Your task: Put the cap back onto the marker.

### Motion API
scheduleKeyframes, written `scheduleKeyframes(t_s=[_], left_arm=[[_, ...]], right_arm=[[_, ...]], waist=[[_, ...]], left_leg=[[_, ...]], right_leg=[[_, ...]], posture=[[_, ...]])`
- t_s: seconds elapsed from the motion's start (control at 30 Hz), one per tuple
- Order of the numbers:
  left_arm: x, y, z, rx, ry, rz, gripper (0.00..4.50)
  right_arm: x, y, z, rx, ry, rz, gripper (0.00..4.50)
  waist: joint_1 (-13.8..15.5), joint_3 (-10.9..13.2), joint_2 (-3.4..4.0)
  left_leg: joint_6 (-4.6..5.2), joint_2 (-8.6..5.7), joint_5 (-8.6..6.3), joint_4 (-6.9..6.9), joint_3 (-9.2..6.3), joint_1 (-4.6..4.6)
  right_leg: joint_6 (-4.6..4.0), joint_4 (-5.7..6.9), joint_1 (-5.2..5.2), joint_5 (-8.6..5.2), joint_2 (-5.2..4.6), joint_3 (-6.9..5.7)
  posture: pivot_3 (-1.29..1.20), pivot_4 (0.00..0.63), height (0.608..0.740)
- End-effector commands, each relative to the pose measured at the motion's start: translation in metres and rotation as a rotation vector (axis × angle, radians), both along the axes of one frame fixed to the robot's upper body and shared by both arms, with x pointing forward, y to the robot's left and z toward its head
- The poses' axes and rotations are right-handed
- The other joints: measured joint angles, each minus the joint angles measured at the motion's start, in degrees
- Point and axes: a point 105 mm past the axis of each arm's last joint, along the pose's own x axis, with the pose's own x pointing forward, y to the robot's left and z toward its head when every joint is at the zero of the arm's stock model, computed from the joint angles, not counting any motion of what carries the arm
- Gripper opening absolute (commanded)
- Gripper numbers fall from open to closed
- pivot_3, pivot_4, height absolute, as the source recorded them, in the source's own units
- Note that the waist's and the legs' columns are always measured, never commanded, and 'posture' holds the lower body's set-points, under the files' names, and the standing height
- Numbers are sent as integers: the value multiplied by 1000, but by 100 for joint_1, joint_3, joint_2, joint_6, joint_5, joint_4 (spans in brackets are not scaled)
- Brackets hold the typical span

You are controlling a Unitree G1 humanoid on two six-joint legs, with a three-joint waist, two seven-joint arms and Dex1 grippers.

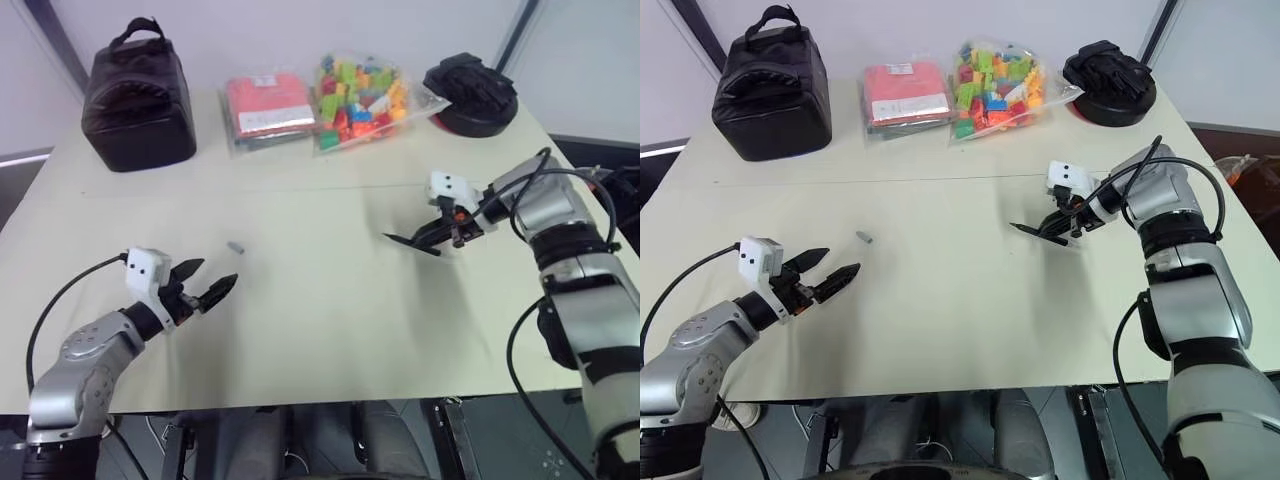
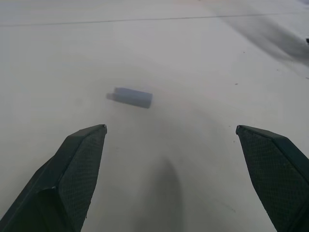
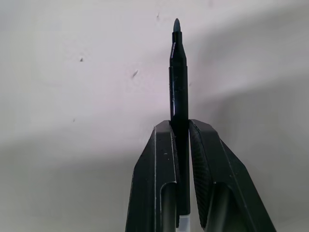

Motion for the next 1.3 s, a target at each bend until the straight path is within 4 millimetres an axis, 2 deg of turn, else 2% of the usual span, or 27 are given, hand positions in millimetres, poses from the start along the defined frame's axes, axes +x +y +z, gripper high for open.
scheduleKeyframes(t_s=[0.03, 0.2, 0.3, 0.43, 0.53, 0.6, 0.77, 0.83, 0.9, 1.03, 1.17, 1.3], left_arm=[[-2, 5, 17, 24, -41, -35, 4500], [-1, 21, 21, 74, -38, -21, 4500], [1, 23, 21, 83, -38, -16, 4500], [1, 22, 21, 82, -39, -19, 4500], [3, 23, 20, 76, -46, -8, 4500], [6, 26, 21, 65, -59, 6, 4500], [7, 27, 36, 106, -76, -66, 4500], [6, 30, 42, 139, -68, -121, 4500], [7, 33, 48, 163, -59, -171, 4500], [12, 33, 56, 222, -33, -284, 4500], [22, 28, 62, 245, -37, -346, 4500], [27, 18, 60, 245, -38, -396, 4500]], right_arm=[[-3, 11, 6, 14, -81, 3, 29], [-9, 19, -3, 21, -89, 1, 29], [-9, 20, -9, 13, -95, -17, 29], [-5, 20, -12, 16, -119, -43, 1797], [-8, 18, -16, 6, -119, -20, 3479], [-1, 15, -11, 19, -168, -40, 4463], [16, -2, 27, 205, -309, -164, 4463], [17, -11, 45, 332, -352, -216, 4463], [12, -17, 54, 415, -359, -239, 4463], [1, -23, 56, 530, -350, -280, 4463], [-11, -15, 45, 557, -335, -273, 4463], [-20, -6, 35, 539, -317, -248, 4463]], waist=[[-1, 0, 0], [5, 0, 0], [5, 0, -1], [17, 0, -1], [24, 0, -1], [23, 0, -1], [24, 0, -2], [26, 0, -2], [28, 0, -1], [34, -1, -2], [34, 0, -1], [-13, 0, -1]], left_leg=[[0, 0, 0, 0, 0, 0], [0, -1, 0, 0, 1, 0], [0, 0, 0, 0, 1, 0], [0, -2, 0, 1, 1, 0], [0, -1, 0, 1, 0, 0], [0, -1, 0, 1, 1, 0], [0, -1, 0, 1, 2, -1], [0, -1, 0, 1, 0, -1], [1, 0, 0, -1, 1, 0], [2, 0, 0, 0, 1, 0], [3, 0, 0, 1, 2, 0], [3, 1, 0, 1, 3, 0]], right_leg=[[0, 0, 0, 0, 0, 0], [0, 0, 0, 0, -1, 0], [0, 0, 0, 0, 0, 0], [0, 0, 1, 0, -2, 0], [0, -1, 1, 0, -2, -1], [0, -1, 2, 0, -2, -1], [0, 0, 1, 0, -1, -1], [0, 0, 0, 0, 1, -2], [0, -2, 2, 0, 2, -2], [0, -2, 3, 0, 3, -2], [0, 0, 5, 0, 4, -2], [1, 3, 3, 0, 6, -1]], posture=[[0, 150, 740], [0, 150, 740], [0, 150, 740], [0, 150, 740], [0, 150, 740], [0, 150, 740], [0, 150, 740], [0, 150, 740], [0, 150, 740], [0, 150, 740], [0, 150, 740], [0, 150, 740]])
